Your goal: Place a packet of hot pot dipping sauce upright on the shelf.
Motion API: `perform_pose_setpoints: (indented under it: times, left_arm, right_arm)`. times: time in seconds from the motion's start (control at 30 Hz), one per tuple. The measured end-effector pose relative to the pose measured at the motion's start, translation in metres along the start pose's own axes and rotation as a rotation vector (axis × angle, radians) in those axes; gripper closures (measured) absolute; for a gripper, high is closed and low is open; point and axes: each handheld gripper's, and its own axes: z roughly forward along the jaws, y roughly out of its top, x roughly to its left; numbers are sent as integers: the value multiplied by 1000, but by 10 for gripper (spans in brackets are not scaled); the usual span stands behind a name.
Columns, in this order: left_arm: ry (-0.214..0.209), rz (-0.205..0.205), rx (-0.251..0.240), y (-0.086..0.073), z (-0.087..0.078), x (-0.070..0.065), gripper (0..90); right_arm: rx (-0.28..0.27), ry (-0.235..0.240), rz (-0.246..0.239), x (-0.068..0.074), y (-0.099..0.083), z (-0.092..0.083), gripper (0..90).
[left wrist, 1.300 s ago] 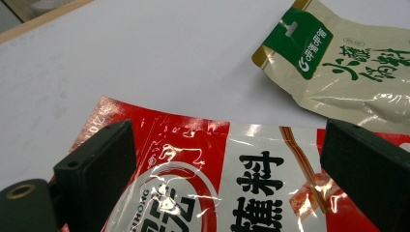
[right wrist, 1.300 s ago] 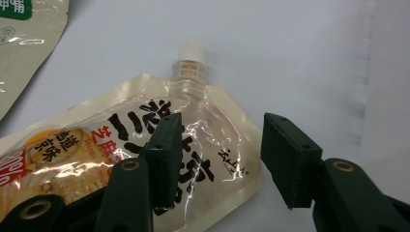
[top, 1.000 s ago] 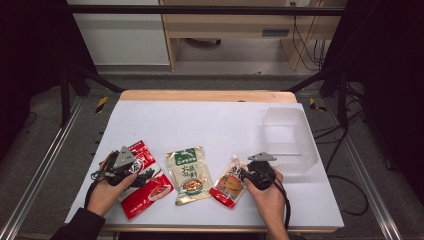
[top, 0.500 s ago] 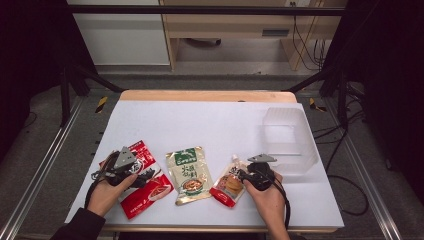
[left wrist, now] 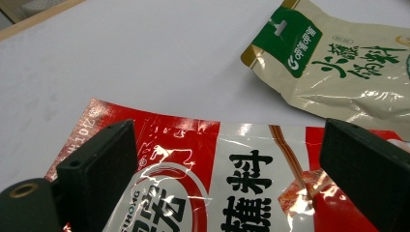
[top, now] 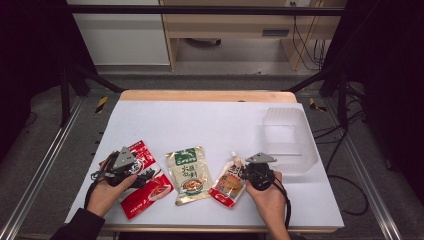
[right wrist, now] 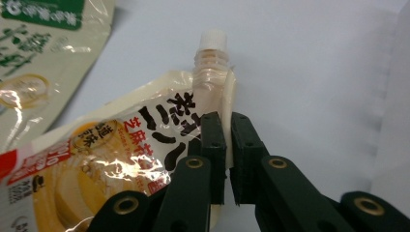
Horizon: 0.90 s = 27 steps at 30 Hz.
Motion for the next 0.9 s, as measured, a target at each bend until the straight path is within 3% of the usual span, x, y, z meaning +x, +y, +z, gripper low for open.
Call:
perform_pose_setpoints:
  times: [0.2,0.23,0.4,0.63,0.9]
  left_arm:
    - [-28,-14,-30,6,-5,-2,68]
    - [-39,-14,-39,14,-7,-3,68]
    - [-75,-6,-50,31,-6,-6,71]
    - [-115,33,-57,57,2,-8,88]
    - [-174,69,-55,90,9,-7,97]
  right_arm:
    - [-90,36,-43,3,19,-21,875]
    - [-122,60,-74,4,31,-31,878]
    - [-166,136,-142,6,57,-47,883]
    - [-180,216,-207,5,89,-44,893]
    - [-190,259,-250,2,119,-31,894]
